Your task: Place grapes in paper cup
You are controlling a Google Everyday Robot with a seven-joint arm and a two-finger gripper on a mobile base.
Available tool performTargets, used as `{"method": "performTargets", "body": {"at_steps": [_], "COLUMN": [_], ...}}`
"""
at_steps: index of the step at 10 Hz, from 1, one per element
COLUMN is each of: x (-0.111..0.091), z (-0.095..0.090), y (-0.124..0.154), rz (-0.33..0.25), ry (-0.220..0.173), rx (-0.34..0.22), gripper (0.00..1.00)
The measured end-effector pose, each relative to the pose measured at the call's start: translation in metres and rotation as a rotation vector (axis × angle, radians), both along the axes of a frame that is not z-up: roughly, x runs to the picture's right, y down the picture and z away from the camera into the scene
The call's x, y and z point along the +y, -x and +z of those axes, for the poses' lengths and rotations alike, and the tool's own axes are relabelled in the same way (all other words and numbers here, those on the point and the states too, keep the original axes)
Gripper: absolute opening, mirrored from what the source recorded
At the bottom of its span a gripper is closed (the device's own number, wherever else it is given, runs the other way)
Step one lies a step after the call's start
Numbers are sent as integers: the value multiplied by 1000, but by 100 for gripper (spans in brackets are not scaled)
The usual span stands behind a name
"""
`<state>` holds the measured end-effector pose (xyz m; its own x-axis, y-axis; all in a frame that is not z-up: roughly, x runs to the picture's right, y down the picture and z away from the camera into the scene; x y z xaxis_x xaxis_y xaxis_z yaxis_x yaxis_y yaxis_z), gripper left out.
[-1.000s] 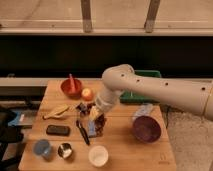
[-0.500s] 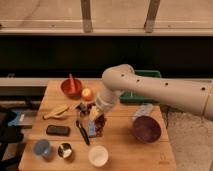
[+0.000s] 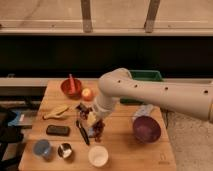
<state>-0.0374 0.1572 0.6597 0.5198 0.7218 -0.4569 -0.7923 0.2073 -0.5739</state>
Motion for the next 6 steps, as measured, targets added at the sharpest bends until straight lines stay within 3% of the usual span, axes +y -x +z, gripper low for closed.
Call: {"method": "performTargets", "body": {"at_steps": [3, 6], "x": [16, 28], "z": [-29, -38], "y": [2, -4], "rz": [6, 33], "ry": [-30, -36], "rx": [19, 32], "gripper": [0, 0]}}
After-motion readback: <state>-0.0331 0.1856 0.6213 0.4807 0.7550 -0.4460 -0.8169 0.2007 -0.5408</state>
